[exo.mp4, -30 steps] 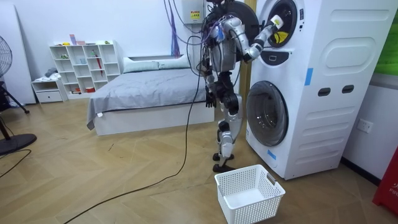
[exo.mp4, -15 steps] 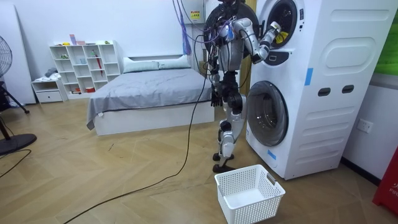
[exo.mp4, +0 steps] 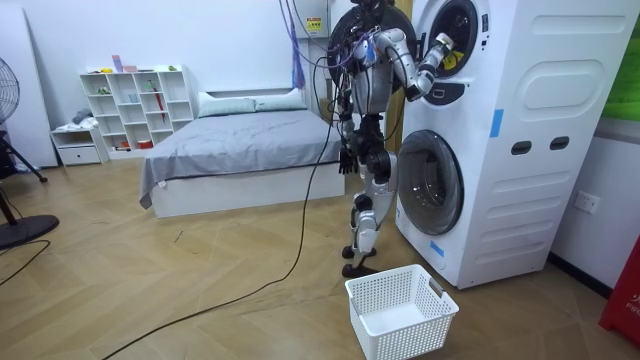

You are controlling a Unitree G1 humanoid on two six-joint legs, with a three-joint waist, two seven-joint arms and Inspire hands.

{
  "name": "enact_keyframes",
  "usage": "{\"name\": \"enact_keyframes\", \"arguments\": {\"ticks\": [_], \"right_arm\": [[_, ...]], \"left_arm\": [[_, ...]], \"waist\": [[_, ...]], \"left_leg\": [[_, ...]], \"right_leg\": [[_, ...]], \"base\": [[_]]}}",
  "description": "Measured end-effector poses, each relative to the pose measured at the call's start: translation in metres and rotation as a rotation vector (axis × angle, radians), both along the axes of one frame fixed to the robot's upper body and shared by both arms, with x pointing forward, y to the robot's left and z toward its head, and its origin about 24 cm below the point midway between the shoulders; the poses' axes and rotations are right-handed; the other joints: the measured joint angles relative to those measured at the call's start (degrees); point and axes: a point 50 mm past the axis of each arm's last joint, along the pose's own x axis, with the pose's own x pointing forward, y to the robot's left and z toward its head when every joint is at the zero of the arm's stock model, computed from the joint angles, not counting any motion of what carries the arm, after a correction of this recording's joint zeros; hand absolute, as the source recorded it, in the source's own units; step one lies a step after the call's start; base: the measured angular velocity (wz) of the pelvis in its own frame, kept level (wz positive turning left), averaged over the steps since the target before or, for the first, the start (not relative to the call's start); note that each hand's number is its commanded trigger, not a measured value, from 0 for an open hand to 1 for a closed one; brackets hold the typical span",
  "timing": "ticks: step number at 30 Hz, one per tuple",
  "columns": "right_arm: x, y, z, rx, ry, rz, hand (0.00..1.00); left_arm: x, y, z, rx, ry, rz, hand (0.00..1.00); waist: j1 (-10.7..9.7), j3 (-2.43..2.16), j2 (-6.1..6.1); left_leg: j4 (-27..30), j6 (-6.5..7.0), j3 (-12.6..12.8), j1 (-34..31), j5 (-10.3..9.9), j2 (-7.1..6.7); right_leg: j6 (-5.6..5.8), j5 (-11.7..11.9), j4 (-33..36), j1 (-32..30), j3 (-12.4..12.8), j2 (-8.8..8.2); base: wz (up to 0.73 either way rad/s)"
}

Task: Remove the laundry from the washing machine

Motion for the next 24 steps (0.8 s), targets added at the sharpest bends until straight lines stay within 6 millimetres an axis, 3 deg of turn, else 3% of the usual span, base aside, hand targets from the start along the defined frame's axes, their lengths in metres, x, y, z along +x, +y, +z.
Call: {"name": "enact_keyframes", "arguments": {"ticks": [7,12,18,24], "right_arm": [[0.002,-0.026,0.014,0.171,-0.017,-0.054,0.0],[0.002,-0.028,0.015,0.274,0.021,0.0,0.0],[0.005,-0.038,0.015,0.376,0.078,0.022,0.0],[0.011,-0.042,0.008,0.405,0.121,-0.003,0.0]], "left_arm": [[-0.017,0.008,0.002,0.019,0.021,0.069,0.0],[-0.017,0.011,0.003,0.038,0.007,0.093,0.0],[-0.018,0.013,0.004,0.067,0.008,0.108,0.0],[-0.022,0.012,0.004,0.076,0.033,0.115,0.0]], "waist": [[-2.2,-0.07,-0.09],[-3.8,-0.15,0.13],[-5.0,-0.72,1.09],[-5.3,-0.76,1.38]], "left_leg": [[0.0,0.41,0.1,0.0,-0.2,-0.28],[0.0,0.46,-0.4,0.0,-0.3,-0.34],[0.1,0.65,-0.3,0.0,-0.6,-0.42],[0.4,0.91,-0.3,0.1,-0.8,-0.61]], "right_leg": [[0.3,-0.1,0.1,0.0,1.3,-0.05],[0.27,-0.1,0.3,0.1,3.1,0.04],[0.41,-0.1,0.3,0.2,3.0,-0.08],[0.85,-0.3,0.4,0.4,3.3,-0.22]], "base": [[0.01],[0.07],[0.0],[0.0]]}}
